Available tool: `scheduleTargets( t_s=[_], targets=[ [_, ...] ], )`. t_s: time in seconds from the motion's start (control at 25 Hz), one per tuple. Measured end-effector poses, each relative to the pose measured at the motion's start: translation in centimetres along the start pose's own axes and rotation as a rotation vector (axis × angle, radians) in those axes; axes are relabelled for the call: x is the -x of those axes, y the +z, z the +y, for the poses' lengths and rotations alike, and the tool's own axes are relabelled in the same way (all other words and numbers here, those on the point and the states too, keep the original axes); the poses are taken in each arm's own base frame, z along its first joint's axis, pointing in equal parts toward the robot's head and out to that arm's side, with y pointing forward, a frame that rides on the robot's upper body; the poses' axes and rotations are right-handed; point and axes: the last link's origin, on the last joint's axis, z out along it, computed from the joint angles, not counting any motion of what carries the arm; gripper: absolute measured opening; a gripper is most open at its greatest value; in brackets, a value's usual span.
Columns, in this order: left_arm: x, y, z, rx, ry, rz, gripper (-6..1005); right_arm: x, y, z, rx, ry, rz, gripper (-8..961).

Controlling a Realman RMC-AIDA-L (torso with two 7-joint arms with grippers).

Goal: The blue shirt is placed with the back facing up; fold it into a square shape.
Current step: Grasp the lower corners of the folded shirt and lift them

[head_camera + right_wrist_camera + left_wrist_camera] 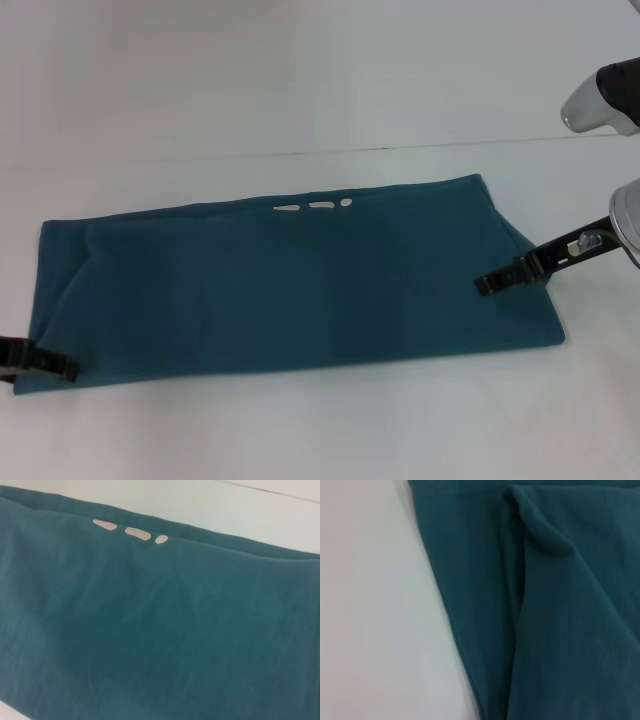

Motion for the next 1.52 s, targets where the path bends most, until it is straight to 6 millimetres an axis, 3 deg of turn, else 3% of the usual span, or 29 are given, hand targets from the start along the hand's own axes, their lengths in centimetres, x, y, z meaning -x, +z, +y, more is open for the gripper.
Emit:
scheduleTargets(
  t_s=[0.12, 0.6, 0.8, 0.88, 1.12, 1.52],
  targets=[
    [0.0, 0.2, 0.2, -0.001, 0.020, -0.008, 872, -0.2, 0.0, 0.0, 0.000, 0.003, 0.002, 924],
    [0.1, 0.6, 0.6, -0.023, 0.064, -0.046, 666, -0.3, -0.2, -0.3, -0.001, 0.016, 0.001, 911],
    [-0.1, 0.8, 0.9, -0.025, 0.085, -0.051, 430, -0.3, -0.7, -0.5, -0.010, 0.035, -0.004, 904],
    [-0.2, 0.9, 1.1, -0.027, 0.093, -0.056, 188, -0.5, -0.7, -0.5, -0.009, 0.046, 0.000, 901],
    [-0.1, 0.9, 1.2, -0.025, 0.106, -0.061, 53, -1.2, -1.2, -1.4, -0.020, 0.104, -0.010, 893],
    [-0.2, 0.9, 1.3, -0.011, 0.125, -0.050, 54, -4.2, -1.4, -2.8, -0.032, 0.194, 0.022, 880]
  ],
)
